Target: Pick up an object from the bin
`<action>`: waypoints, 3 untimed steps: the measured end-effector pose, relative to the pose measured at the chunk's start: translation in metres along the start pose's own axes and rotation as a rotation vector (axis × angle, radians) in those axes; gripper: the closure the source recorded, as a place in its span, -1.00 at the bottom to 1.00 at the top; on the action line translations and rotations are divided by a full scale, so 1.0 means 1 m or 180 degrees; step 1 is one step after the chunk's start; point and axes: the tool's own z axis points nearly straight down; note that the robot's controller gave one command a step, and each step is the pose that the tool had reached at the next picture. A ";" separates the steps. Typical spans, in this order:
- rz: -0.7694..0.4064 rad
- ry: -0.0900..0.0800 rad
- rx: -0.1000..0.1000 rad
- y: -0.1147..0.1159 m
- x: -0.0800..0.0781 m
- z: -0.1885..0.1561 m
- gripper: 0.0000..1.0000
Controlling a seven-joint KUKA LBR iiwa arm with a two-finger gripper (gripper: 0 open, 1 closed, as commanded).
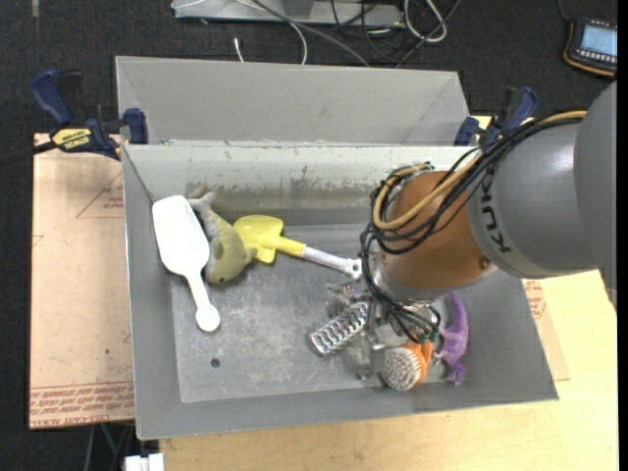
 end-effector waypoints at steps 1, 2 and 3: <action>-0.0172 0.0007 -0.0006 -0.008 -0.028 0.000 -1.00; -0.0059 0.0021 -0.0010 -0.004 0.006 -0.095 -1.00; -0.0125 0.0005 -0.0011 -0.005 -0.008 -0.026 -1.00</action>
Offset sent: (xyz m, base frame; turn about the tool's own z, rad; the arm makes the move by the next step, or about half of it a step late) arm -0.0131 -0.0083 0.1199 -0.0079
